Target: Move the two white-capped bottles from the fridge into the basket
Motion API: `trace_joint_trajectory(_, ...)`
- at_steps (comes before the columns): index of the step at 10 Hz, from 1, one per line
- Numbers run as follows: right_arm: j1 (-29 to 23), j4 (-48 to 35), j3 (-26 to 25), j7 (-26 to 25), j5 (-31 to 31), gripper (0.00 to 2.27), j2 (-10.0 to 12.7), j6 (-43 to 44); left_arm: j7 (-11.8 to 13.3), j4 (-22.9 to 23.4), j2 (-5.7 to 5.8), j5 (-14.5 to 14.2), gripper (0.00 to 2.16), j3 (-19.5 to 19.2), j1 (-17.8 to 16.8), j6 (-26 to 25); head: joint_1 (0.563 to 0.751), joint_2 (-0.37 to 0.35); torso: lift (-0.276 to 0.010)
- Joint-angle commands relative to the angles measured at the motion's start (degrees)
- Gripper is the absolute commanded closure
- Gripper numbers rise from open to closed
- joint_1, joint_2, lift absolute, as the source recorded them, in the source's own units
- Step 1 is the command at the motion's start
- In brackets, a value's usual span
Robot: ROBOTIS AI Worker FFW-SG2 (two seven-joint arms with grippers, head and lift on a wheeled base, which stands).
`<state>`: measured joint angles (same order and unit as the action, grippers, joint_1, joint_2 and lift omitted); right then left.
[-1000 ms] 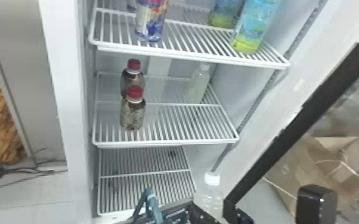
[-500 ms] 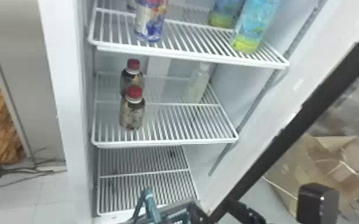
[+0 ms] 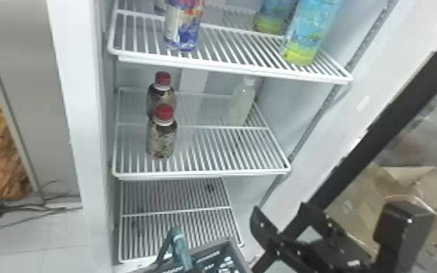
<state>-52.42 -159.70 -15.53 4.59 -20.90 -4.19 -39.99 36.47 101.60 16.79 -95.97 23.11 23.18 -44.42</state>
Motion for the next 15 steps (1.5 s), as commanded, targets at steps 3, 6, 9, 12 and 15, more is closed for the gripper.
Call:
trace_joint_trajectory(3,10.2,11.7,3.2,0.1,0.1,0.06,-1.8,11.3,0.0,0.0,-0.09,0.0,1.12,0.0,0.0,-0.2,0.695,-0.35,-0.26)
trace_joint_trajectory(6,18.1,22.9,6.6,0.1,1.7,0.06,-2.9,23.1,0.0,0.0,-0.27,0.0,1.12,-0.3,0.0,0.0,0.695,-0.35,-0.26)
trace_joint_trajectory(9,25.7,35.5,8.2,0.1,5.2,0.04,-2.8,35.8,0.0,0.0,-0.35,0.1,1.12,-0.3,-0.1,-0.2,0.695,-0.35,-0.26)
trace_joint_trajectory(12,31.2,44.5,7.2,0.0,8.4,0.04,-2.1,41.3,0.1,0.0,-0.44,0.1,1.12,-0.4,-0.1,0.0,0.695,-0.35,-0.26)
trace_joint_trajectory(15,38.1,52.8,7.9,0.7,8.1,0.02,-2.7,43.1,0.1,0.0,-0.44,0.2,1.12,-0.4,-0.3,-0.3,0.695,-0.35,-0.26)
